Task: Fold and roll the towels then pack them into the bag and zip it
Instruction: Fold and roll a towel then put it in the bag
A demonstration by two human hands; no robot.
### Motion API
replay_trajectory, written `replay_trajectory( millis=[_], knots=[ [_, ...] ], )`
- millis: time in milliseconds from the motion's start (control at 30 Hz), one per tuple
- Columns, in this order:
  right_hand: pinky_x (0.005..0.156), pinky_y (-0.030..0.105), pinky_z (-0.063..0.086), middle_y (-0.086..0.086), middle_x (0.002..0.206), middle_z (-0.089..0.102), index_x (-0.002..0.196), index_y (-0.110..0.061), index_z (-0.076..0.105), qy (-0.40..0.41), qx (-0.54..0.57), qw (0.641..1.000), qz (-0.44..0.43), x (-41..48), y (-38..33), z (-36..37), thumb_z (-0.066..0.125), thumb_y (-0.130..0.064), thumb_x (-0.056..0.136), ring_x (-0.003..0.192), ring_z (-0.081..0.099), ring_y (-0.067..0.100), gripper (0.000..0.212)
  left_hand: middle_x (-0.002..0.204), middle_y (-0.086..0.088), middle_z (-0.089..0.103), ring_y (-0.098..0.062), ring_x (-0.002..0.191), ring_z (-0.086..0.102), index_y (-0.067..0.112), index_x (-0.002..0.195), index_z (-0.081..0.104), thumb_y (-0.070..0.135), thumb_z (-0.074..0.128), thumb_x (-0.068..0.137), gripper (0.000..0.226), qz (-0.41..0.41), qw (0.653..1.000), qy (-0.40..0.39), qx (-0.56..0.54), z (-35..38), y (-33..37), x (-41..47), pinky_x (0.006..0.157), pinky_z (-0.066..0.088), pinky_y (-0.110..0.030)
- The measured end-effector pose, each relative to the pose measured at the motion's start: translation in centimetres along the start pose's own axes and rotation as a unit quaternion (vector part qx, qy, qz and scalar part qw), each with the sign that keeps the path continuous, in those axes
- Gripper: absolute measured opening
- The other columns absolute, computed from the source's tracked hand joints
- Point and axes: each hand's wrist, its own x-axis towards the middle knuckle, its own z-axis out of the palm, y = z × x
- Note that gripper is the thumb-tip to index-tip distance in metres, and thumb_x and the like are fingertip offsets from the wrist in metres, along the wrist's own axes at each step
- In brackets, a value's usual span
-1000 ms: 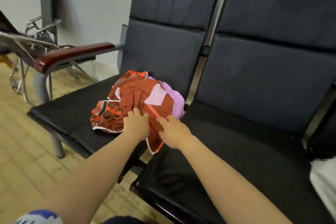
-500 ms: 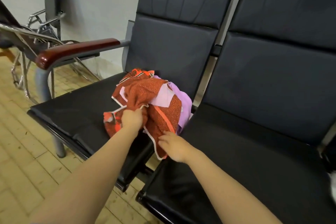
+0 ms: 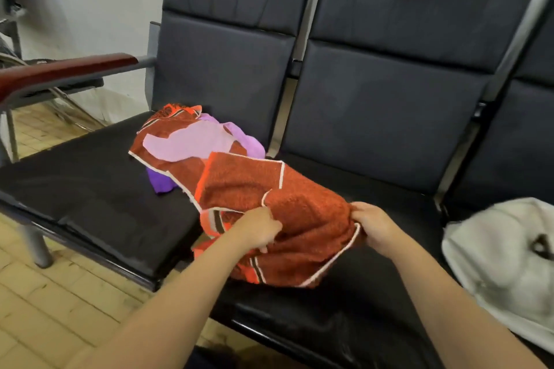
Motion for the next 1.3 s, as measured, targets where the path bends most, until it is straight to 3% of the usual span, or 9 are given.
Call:
replay_trajectory(
  millis=[100, 267, 433, 500, 600, 700, 933, 1100, 1300],
  knots=[
    [0.051, 0.023, 0.041, 0.013, 0.076, 0.066, 0.084, -0.005, 0.068, 0.038, -0.2, 0.979, 0.025, -1.6, 3.7, -4.6, 0.054, -0.005, 0.09, 0.061, 0.056, 0.016, 0.016, 0.139, -0.014, 0.039, -0.036, 0.127, 0.041, 0.019, 0.134, 0.044, 0.052, 0.054, 0.086, 0.06, 0.002, 0.946, 0.049, 0.319, 2.0, -0.6, 0.2, 0.103, 0.034, -0.041],
    [0.054, 0.022, 0.039, 0.004, 0.066, 0.06, 0.067, -0.01, 0.058, 0.184, -0.235, 0.954, -0.024, -4.5, 5.7, -9.5, 0.061, -0.011, 0.088, 0.072, 0.055, 0.02, 0.021, 0.156, -0.006, 0.015, -0.031, 0.143, 0.016, 0.024, 0.151, 0.016, 0.063, 0.064, 0.073, 0.101, 0.071, 0.889, -0.088, 0.445, 6.2, 2.6, 0.0, 0.11, 0.016, -0.057],
    [0.072, 0.035, 0.052, 0.013, 0.089, 0.072, 0.101, -0.004, 0.064, 0.074, 0.314, 0.946, -0.013, -7.3, 5.5, -11.6, 0.048, 0.001, 0.092, 0.083, 0.066, 0.026, 0.02, 0.106, -0.001, 0.063, -0.018, 0.097, 0.059, 0.01, 0.111, 0.063, 0.032, 0.063, 0.083, 0.035, 0.129, 0.98, -0.096, 0.119, 9.4, 7.2, 0.5, 0.084, 0.046, -0.031],
    [0.07, 0.035, 0.054, 0.016, 0.096, 0.069, 0.106, -0.003, 0.062, -0.006, 0.335, 0.942, -0.027, -8.2, 4.3, -11.7, 0.047, 0.004, 0.087, 0.084, 0.067, 0.027, 0.026, 0.124, 0.001, 0.055, -0.014, 0.111, 0.053, 0.014, 0.129, 0.049, 0.039, 0.059, 0.09, 0.047, 0.113, 0.99, 0.011, -0.082, 10.4, 8.3, 1.2, 0.089, 0.039, -0.023],
    [0.067, 0.03, 0.057, 0.013, 0.09, 0.066, 0.097, -0.005, 0.056, -0.092, 0.326, 0.938, -0.074, -9.2, 3.1, -10.8, 0.051, 0.008, 0.082, 0.077, 0.066, 0.023, 0.021, 0.138, 0.007, 0.051, -0.013, 0.126, 0.049, 0.024, 0.139, 0.047, 0.077, 0.057, 0.073, 0.085, 0.051, 0.933, -0.144, -0.325, 11.3, 8.6, 2.6, 0.109, 0.032, -0.03],
    [0.068, 0.029, 0.056, 0.009, 0.089, 0.068, 0.099, -0.007, 0.056, -0.069, 0.297, 0.947, -0.096, -9.0, 3.0, -10.0, 0.062, -0.003, 0.079, 0.077, 0.067, 0.018, 0.021, 0.11, -0.011, 0.069, -0.023, 0.095, 0.068, 0.011, 0.114, 0.067, 0.058, 0.062, 0.079, 0.059, 0.028, 0.884, -0.194, -0.424, 10.8, 8.7, 2.6, 0.085, 0.051, -0.034],
    [0.083, 0.036, 0.052, 0.007, 0.103, 0.063, 0.099, -0.015, 0.055, 0.3, 0.108, 0.945, -0.074, -5.5, 4.7, -11.8, 0.057, -0.024, 0.096, 0.099, 0.062, 0.024, 0.01, 0.085, -0.003, 0.06, -0.015, 0.08, 0.055, 0.016, 0.087, 0.057, 0.016, 0.053, 0.096, 0.01, 0.065, 0.868, 0.135, -0.473, 8.0, 8.2, 4.6, 0.07, 0.045, -0.03],
    [0.088, 0.031, 0.046, -0.002, 0.116, 0.05, 0.126, -0.029, 0.04, 0.095, -0.165, 0.982, -0.004, -4.9, 5.7, -12.9, 0.085, -0.035, 0.066, 0.104, 0.054, 0.015, 0.075, 0.1, -0.008, 0.062, -0.019, 0.09, 0.058, 0.014, 0.098, 0.056, 0.013, 0.053, 0.095, 0.004, 0.055, 0.889, 0.195, -0.411, 5.9, 5.9, 5.1, 0.072, 0.045, -0.032],
    [0.082, 0.034, 0.051, 0.012, 0.102, 0.068, 0.099, -0.01, 0.062, 0.186, -0.436, 0.879, 0.043, -4.6, 5.9, -13.2, 0.053, -0.012, 0.09, 0.095, 0.063, 0.031, 0.013, 0.114, -0.018, 0.064, -0.027, 0.102, 0.06, -0.001, 0.119, 0.058, 0.012, 0.051, 0.095, 0.028, 0.027, 0.873, 0.229, -0.431, 2.7, 4.7, 4.0, 0.081, 0.046, -0.033]
  ],
)
